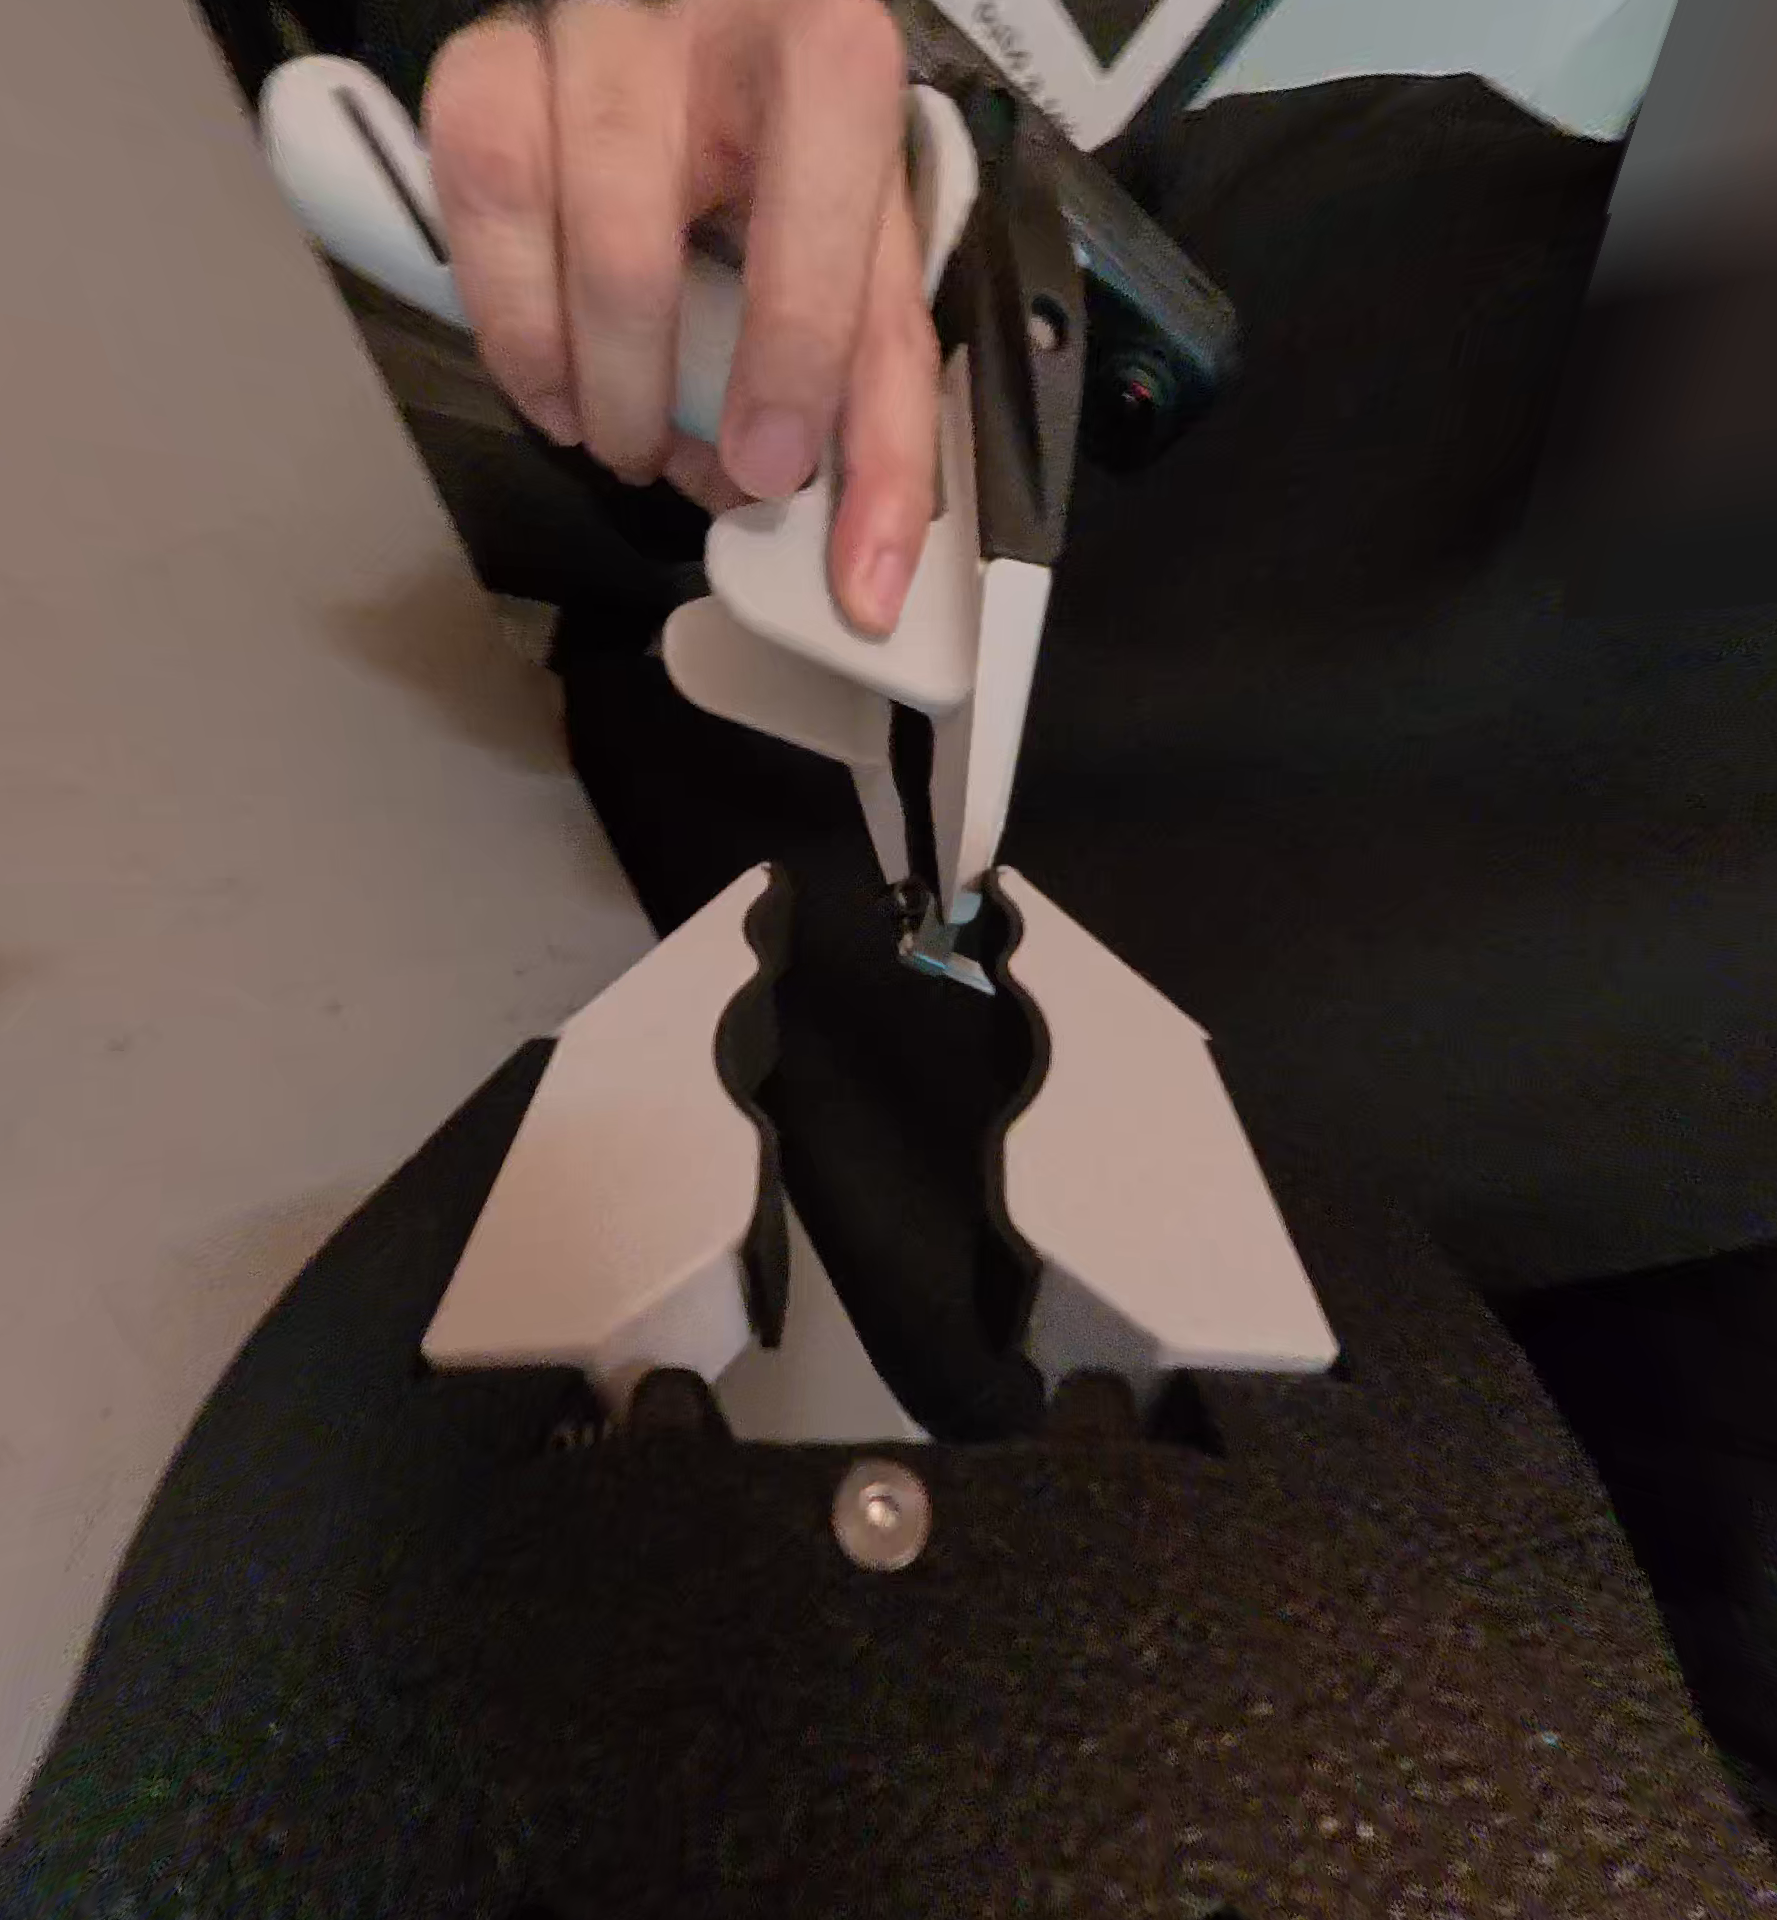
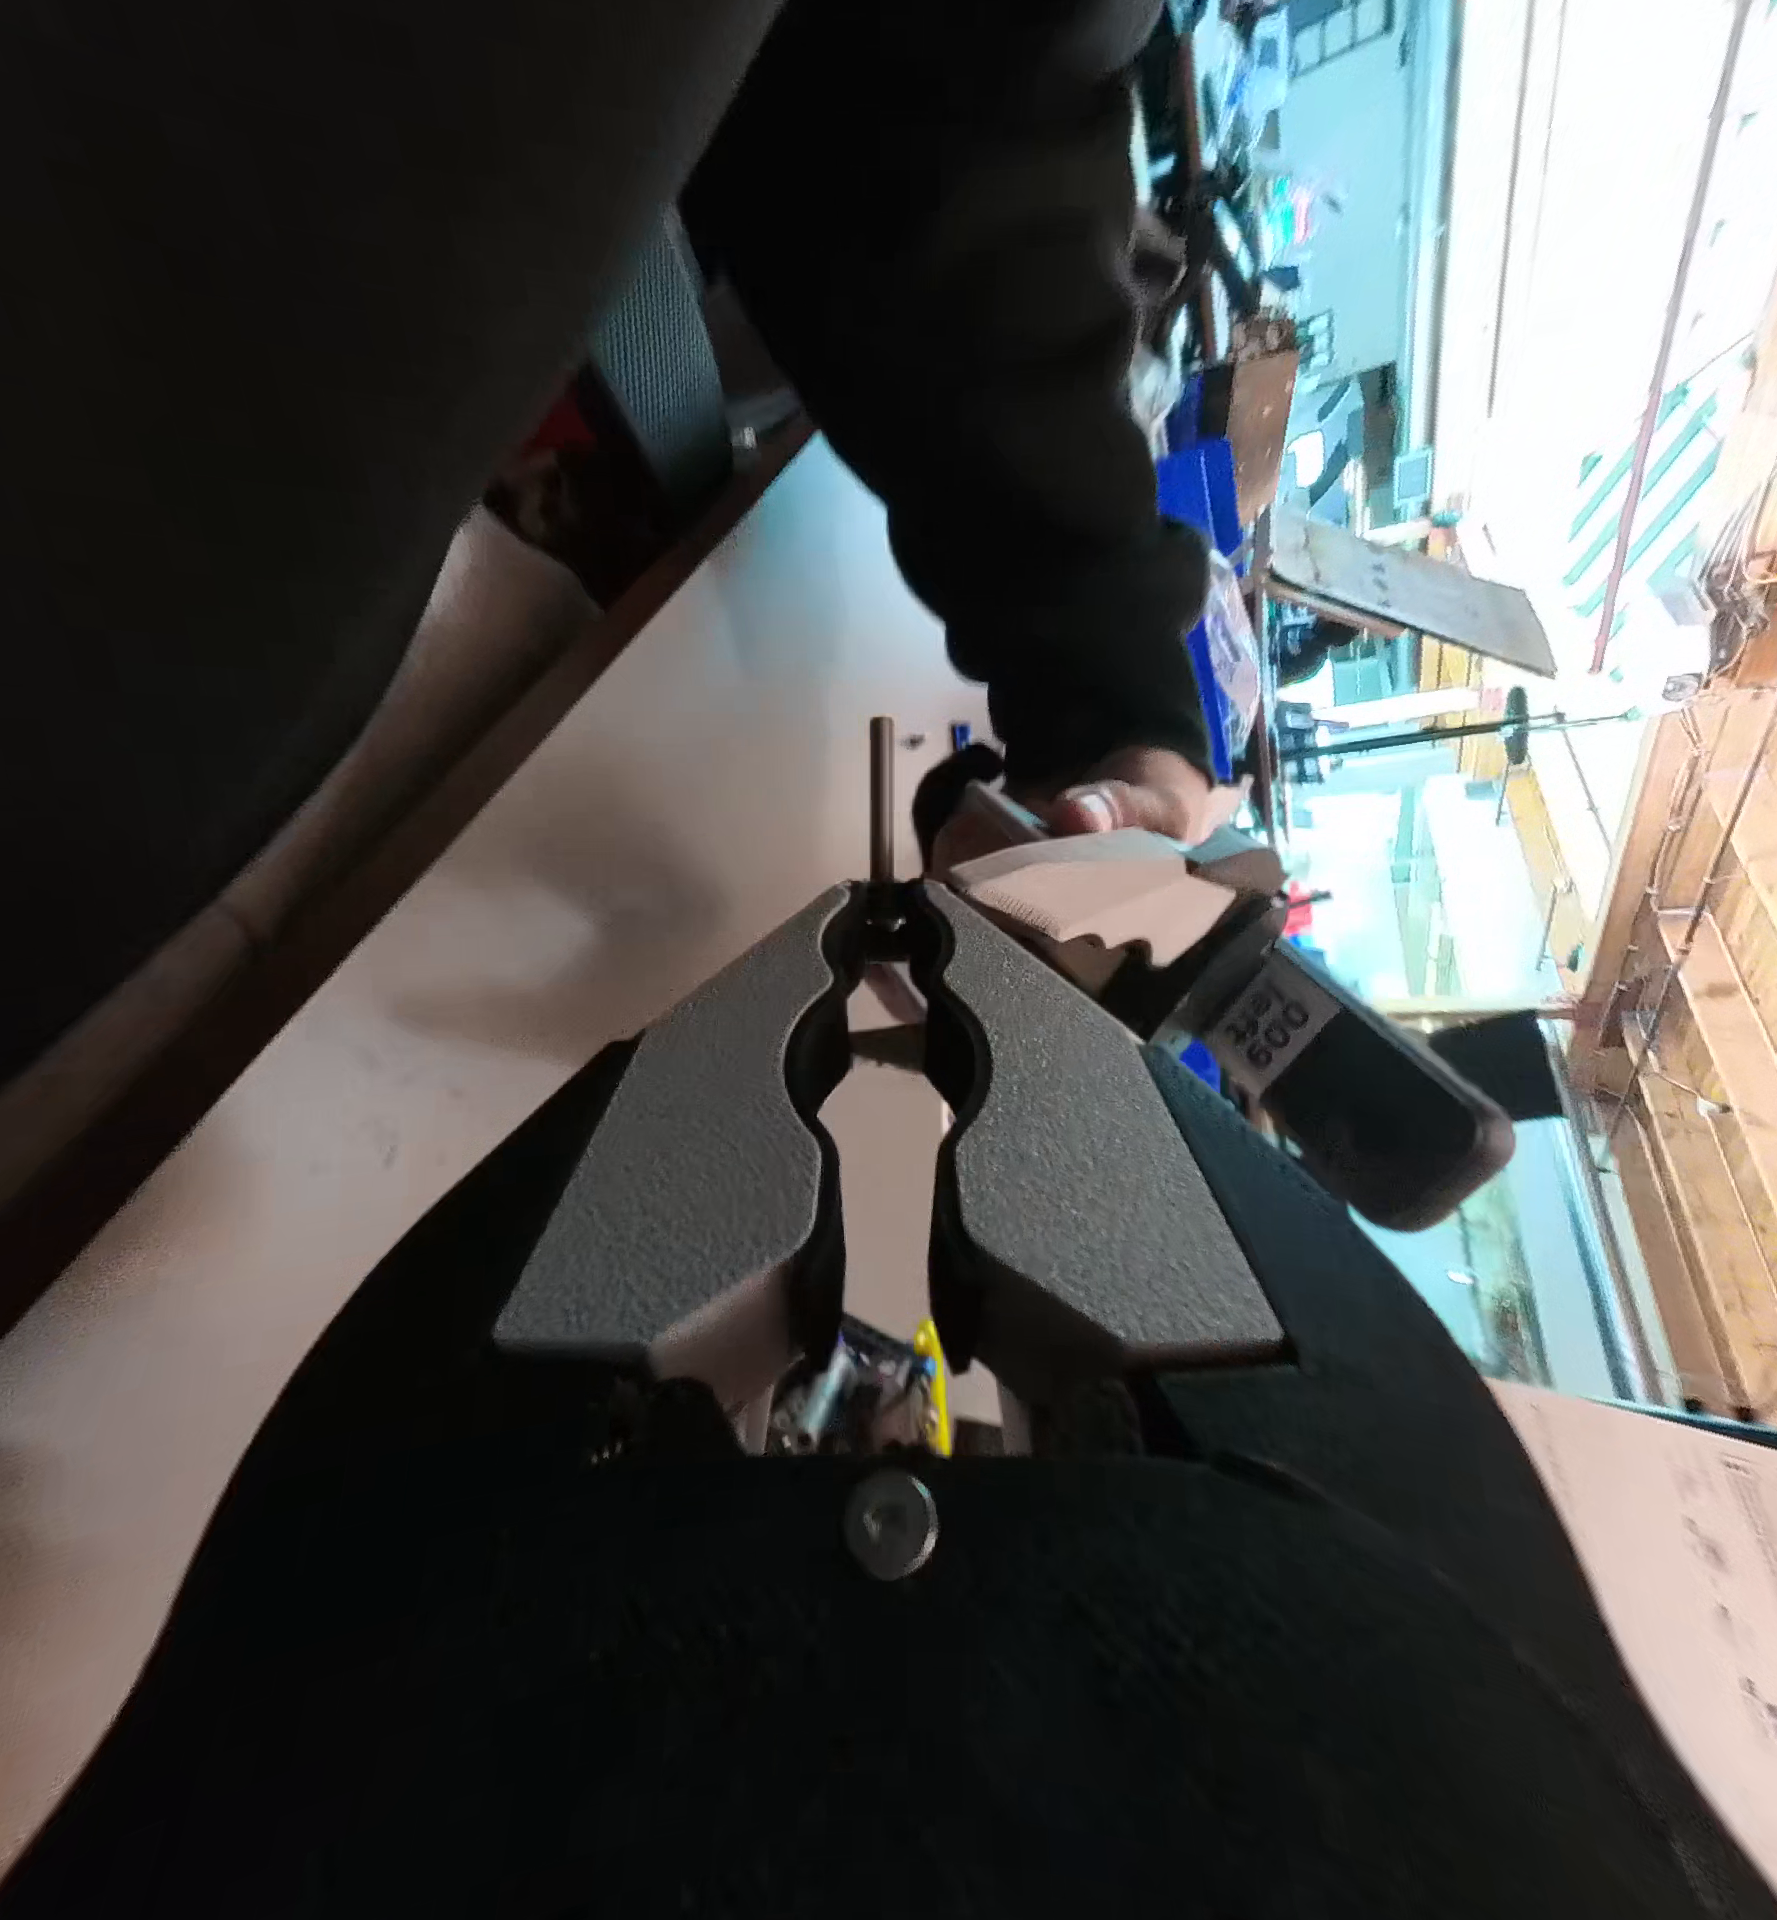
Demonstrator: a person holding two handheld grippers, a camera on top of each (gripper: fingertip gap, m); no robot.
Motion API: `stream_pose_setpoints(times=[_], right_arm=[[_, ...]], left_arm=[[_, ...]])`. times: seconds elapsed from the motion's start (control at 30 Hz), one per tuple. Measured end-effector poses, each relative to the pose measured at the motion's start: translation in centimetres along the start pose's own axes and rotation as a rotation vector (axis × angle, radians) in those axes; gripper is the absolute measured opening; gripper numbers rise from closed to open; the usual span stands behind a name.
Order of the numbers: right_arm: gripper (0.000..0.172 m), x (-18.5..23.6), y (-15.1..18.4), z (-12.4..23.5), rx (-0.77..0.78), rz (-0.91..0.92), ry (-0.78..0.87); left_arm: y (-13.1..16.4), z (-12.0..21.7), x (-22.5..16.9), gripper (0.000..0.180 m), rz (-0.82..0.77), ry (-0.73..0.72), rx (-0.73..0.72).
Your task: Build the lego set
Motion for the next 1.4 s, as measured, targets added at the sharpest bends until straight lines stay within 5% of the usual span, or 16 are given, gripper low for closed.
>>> stream_pose_setpoints(times=[0.3,0.47,0.77,1.17,1.27,1.4], right_arm=[[0.004,-0.4,-0.3,0.3,-0.173,-0.112,0.032],[0.006,-0.7,0.5,0.3,-0.215,-0.167,0.064],[0.009,-1.1,2.8,-0.4,-0.196,-0.226,0.075],[0.023,-1.7,6.3,-1.3,-0.125,-0.386,0.228],[0.014,-2.3,7.3,-0.4,-0.110,-0.475,0.308],[0.031,-2.1,9.1,-0.6,0.091,-0.730,0.242]], left_arm=[[0.6,-1.6,-0.8,0.017,-0.054,0.237,-0.137],[0.6,-0.8,-0.8,0.015,-0.181,0.145,-0.237],[1.8,0.5,1.0,0.014,-0.013,0.121,-0.377],[2.9,3.6,3.0,0.007,0.077,-0.062,-0.415],[3.6,4.2,3.7,0.006,0.024,-0.257,-0.345],[3.0,5.2,4.1,0.007,-0.059,-0.533,-0.287]])
Point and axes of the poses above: each gripper's, where its closed fingertips meet, z back along the fingers, y out of its underside, x = y × z across the jaws, the point moved 8 cm from there along z, back along the fingers, and after that the axes turned 11 degrees about -z, right-handed, at the moved point
